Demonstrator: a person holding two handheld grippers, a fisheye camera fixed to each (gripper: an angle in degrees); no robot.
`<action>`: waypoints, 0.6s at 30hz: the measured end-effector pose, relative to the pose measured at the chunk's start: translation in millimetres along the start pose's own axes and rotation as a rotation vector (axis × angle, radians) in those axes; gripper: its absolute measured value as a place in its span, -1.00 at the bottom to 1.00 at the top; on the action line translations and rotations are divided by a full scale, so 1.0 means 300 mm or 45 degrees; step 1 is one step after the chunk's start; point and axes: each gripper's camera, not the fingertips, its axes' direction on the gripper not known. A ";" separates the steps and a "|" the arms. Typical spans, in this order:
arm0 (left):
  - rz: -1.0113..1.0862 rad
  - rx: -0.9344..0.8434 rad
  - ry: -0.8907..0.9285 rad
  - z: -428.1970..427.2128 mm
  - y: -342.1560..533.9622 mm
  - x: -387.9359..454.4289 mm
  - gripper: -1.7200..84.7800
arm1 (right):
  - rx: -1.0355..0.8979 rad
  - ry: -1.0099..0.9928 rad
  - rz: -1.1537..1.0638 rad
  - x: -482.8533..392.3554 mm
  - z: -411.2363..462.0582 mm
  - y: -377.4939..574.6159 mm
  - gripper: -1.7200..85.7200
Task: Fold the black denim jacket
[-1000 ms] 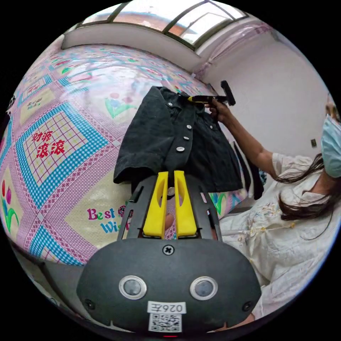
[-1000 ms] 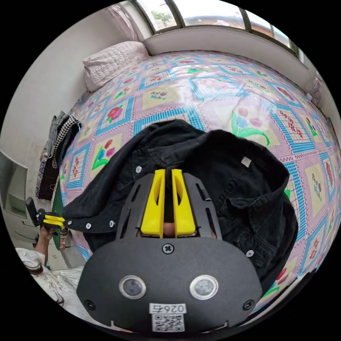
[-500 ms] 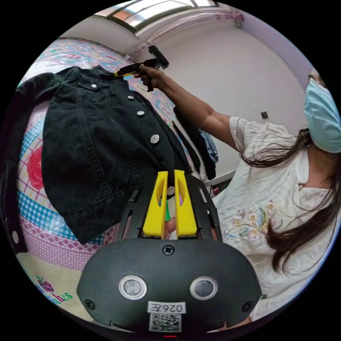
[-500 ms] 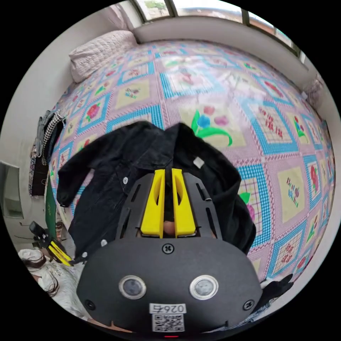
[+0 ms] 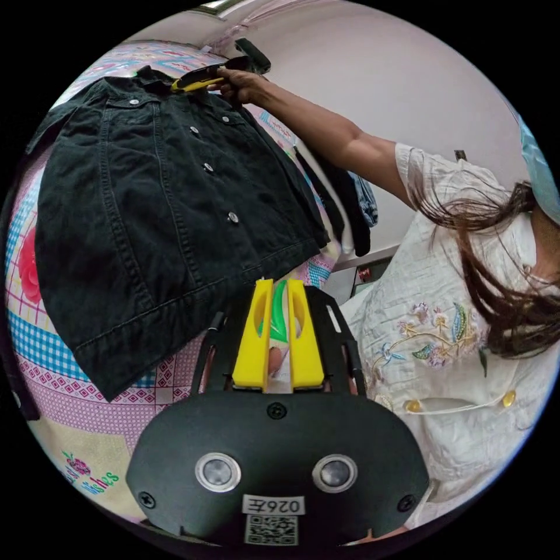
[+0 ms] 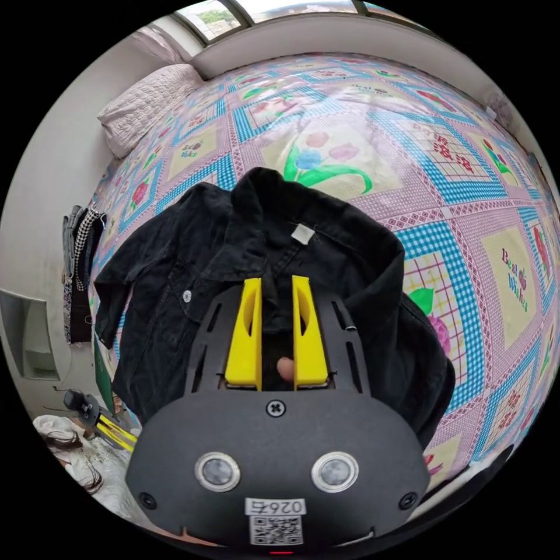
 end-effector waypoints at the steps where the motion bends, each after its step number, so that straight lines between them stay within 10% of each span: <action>1: -0.007 0.002 0.021 -0.012 0.018 0.009 -0.89 | 0.013 -0.008 0.002 0.002 -0.007 0.007 -0.85; 11: -0.394 0.489 -0.520 -0.351 0.216 -0.117 -0.74 | 0.279 0.207 -0.216 -0.365 -0.263 0.448 -0.83; 18: -0.305 0.199 -0.752 -0.203 0.069 -0.209 -0.85 | 0.246 0.050 -0.498 -0.801 -0.160 0.895 -0.94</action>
